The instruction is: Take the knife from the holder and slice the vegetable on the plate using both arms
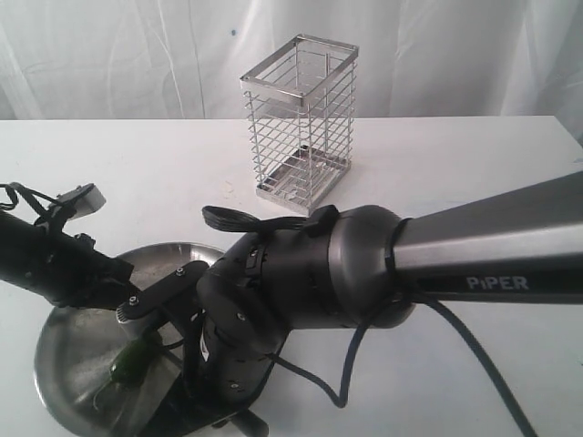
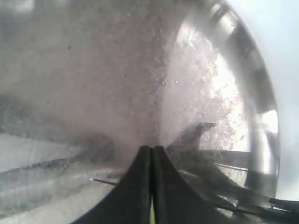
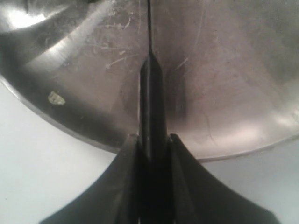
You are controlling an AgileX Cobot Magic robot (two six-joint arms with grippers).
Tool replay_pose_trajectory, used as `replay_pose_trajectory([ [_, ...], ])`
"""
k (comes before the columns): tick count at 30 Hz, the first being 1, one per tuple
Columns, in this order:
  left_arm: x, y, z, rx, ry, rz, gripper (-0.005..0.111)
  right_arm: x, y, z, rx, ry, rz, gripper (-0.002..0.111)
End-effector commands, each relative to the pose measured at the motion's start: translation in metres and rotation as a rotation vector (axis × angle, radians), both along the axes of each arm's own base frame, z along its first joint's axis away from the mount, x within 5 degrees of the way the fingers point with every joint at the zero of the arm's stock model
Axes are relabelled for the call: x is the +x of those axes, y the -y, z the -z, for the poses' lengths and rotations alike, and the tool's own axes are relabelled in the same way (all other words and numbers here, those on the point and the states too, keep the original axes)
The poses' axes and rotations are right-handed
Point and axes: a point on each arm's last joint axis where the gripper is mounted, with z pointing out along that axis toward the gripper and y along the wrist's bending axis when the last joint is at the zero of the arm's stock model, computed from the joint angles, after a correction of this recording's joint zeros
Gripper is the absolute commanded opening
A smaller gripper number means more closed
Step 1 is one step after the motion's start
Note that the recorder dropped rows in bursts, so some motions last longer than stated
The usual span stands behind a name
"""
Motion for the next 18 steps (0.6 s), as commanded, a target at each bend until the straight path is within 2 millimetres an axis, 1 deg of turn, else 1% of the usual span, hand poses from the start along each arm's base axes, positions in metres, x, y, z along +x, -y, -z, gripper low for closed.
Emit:
replay_pose_trajectory([
  [1, -0.002, 0.002, -0.014, -0.024, 0.032, 0.010, 0.000, 0.001, 0.000, 0.008, -0.017, -0.005, -0.010, 0.000],
  [13, -0.003, 0.003, -0.015, -0.029, 0.032, 0.018, 0.000, 0.002, -0.002, 0.008, -0.006, 0.004, -0.011, 0.000],
  [15, -0.005, 0.002, -0.012, -0.014, 0.029, 0.004, 0.000, 0.002, -0.002, 0.008, -0.006, 0.004, -0.011, 0.000],
  [18, -0.009, -0.001, -0.001, 0.021, 0.011, -0.027, 0.000, 0.003, -0.002, 0.007, 0.003, 0.010, -0.010, 0.000],
])
